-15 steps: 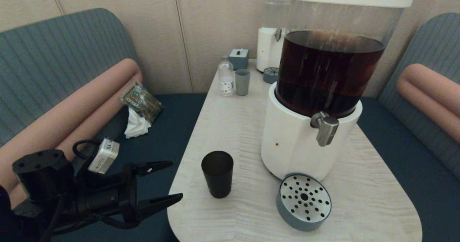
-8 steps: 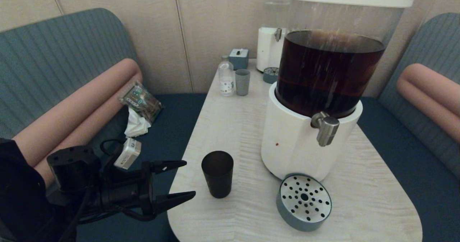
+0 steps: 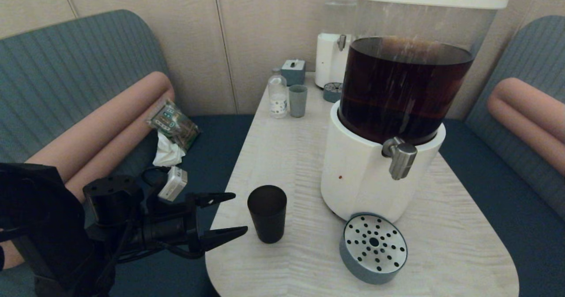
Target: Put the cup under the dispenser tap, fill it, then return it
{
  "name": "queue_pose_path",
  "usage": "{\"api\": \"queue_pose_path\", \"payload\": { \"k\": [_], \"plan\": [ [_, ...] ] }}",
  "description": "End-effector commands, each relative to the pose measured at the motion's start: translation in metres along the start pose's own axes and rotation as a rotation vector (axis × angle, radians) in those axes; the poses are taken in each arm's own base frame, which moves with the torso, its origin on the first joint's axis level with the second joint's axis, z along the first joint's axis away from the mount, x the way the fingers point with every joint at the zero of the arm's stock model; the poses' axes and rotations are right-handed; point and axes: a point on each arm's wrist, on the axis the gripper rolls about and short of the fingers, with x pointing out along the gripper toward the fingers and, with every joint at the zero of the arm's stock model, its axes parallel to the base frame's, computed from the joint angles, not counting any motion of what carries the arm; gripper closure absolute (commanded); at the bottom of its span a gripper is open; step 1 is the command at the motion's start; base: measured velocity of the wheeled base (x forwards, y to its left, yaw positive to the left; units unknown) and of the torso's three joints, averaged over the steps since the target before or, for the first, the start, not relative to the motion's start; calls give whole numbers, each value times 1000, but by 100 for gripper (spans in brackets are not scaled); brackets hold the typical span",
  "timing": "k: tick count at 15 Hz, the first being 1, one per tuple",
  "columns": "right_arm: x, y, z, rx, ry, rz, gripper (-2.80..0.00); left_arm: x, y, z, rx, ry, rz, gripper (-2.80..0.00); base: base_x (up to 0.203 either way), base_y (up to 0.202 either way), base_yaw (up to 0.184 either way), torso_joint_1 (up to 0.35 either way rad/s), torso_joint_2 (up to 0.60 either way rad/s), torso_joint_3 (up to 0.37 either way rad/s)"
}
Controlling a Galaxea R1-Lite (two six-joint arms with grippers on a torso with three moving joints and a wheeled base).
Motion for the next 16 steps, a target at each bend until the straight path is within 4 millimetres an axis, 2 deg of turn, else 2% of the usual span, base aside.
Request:
{"api": "queue_pose_path", "payload": {
  "k": [1, 6, 16],
  "plan": [
    [0, 0, 0, 1, 0, 0, 0, 6, 0, -3, 5, 2, -27, -280, 0, 0, 0, 0, 0, 0],
    [0, 0, 0, 1, 1, 0, 0, 19, 1, -5, 14, 1, -66, -280, 0, 0, 0, 0, 0, 0],
    [0, 0, 0, 1, 1, 0, 0, 54, 27, -26, 9, 4, -69, -280, 0, 0, 0, 0, 0, 0]
  ]
}}
